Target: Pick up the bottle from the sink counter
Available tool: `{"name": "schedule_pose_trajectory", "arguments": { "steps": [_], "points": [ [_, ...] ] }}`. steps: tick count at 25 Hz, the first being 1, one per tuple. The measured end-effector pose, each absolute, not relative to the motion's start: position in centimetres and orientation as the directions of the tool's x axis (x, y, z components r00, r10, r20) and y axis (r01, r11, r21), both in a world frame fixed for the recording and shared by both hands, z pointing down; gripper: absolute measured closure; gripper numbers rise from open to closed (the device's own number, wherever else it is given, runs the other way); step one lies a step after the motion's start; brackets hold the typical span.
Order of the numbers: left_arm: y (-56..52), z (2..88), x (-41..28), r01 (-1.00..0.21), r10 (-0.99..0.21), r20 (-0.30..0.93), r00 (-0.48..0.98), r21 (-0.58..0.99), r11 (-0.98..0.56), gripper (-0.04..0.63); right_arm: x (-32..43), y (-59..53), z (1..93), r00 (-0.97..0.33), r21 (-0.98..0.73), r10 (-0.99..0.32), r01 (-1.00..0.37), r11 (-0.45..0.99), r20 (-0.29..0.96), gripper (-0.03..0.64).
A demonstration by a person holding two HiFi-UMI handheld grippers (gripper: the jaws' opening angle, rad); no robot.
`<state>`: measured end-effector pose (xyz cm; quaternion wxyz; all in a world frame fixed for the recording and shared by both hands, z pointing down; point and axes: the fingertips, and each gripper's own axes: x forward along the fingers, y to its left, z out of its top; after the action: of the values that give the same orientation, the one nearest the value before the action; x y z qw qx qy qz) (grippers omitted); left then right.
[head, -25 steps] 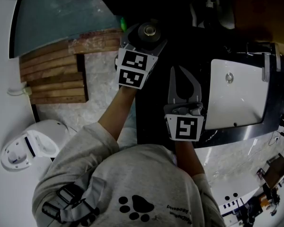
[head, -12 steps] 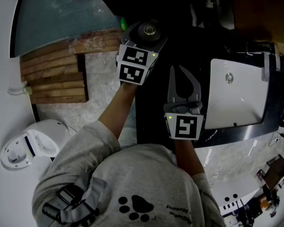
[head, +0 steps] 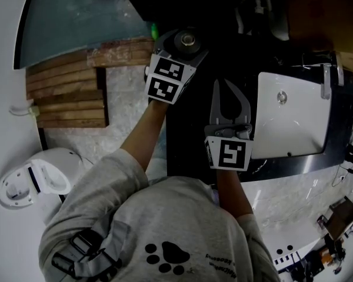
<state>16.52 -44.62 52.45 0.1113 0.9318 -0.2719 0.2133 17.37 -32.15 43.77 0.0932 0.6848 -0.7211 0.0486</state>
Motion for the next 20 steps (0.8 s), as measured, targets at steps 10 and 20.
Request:
{"name": "schedule_pose_trajectory", "arguments": {
  "steps": [10,20],
  "points": [
    [-41.6,51.6,15.3,-0.548,-0.452,0.463,0.762,0.089,-0.832,0.244,18.8,-29.8,43.1,-0.028,0.068,-0.981,-0.997,0.042,0.194,0.615],
    [-37.1,49.1,13.9,-0.592,-0.499,0.451,0.74,0.082,-0.802,0.244,20.2,-26.8,42.2,-0.048,0.052,-0.983,-0.997,0.058,0.179,0.615]
  ]
}}
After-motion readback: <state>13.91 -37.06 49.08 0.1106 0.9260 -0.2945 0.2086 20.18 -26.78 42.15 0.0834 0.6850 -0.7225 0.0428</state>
